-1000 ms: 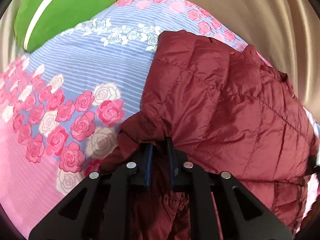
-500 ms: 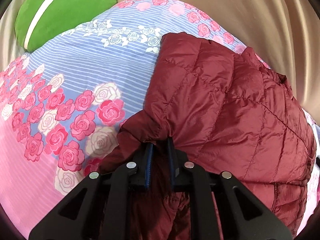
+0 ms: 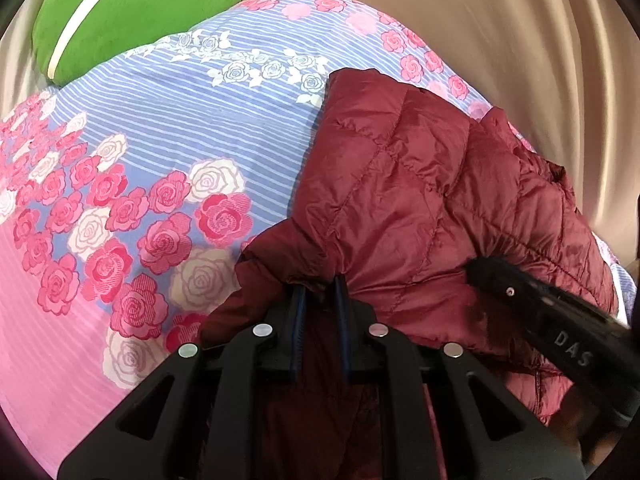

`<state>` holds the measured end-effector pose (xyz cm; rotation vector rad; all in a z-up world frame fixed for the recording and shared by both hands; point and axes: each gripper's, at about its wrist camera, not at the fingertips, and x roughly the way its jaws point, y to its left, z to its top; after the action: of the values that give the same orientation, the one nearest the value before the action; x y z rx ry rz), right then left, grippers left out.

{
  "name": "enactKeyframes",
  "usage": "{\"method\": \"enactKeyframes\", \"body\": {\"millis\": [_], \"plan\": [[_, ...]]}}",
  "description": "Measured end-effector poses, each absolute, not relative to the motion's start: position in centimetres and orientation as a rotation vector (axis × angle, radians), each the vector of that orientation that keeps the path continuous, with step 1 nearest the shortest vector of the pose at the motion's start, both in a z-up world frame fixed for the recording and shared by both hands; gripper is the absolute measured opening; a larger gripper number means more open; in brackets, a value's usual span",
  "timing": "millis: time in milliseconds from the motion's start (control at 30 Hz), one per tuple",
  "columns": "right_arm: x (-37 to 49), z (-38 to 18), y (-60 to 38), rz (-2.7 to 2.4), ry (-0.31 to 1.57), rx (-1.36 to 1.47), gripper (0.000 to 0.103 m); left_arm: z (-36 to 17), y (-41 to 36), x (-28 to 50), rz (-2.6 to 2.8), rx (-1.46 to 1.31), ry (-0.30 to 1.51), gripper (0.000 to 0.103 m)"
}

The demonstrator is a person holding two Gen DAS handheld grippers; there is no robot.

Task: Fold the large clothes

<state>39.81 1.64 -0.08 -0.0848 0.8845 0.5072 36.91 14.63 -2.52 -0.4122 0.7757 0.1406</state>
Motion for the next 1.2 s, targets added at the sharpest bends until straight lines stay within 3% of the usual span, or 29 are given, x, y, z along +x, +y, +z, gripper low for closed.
{"method": "enactKeyframes", "body": {"millis": [67,367,400,433,533,800,900,1067,1200], "plan": [[40.7,0.3,-1.3,0.485,0.872,-0.047,0.0,-2.5,14.6,36.9,0.139,-0.415,0.775,0.014],[40.9,3.3,-23.0,0.131,0.789,0.296,0.0,-2.5,14.2,37.3,0.144,-0.377,0.783,0.018],[40.5,3.9,-23.3,0.095,0.771,0.287,0.007,-2.5,14.3,37.4,0.144,-0.378,0.782,0.018],[40.0,5.0,-22.9,0.074,0.743,0.257,0.018,-2.6,14.3,37.4,0.145,-0.378,0.782,0.017],[39.9,6.9,-17.8,0.229,0.744,0.187,0.022,-2.6,14.4,37.4,0.145,-0.377,0.781,0.017],[42.4,3.9,3.6,0.548,0.867,-0.05,0.022,-2.8,14.9,37.1,0.13,-0.408,0.772,0.017],[44.7,1.8,6.9,0.531,0.911,-0.065,0.022,-2.8,14.8,37.1,0.132,-0.407,0.772,0.017],[48.7,0.2,9.0,0.475,0.955,-0.061,0.011,-2.8,14.8,37.2,0.132,-0.406,0.772,0.017],[48.3,1.2,7.3,0.485,0.929,0.057,0.014,-2.9,15.4,37.1,0.115,-0.442,0.764,0.016]]}}
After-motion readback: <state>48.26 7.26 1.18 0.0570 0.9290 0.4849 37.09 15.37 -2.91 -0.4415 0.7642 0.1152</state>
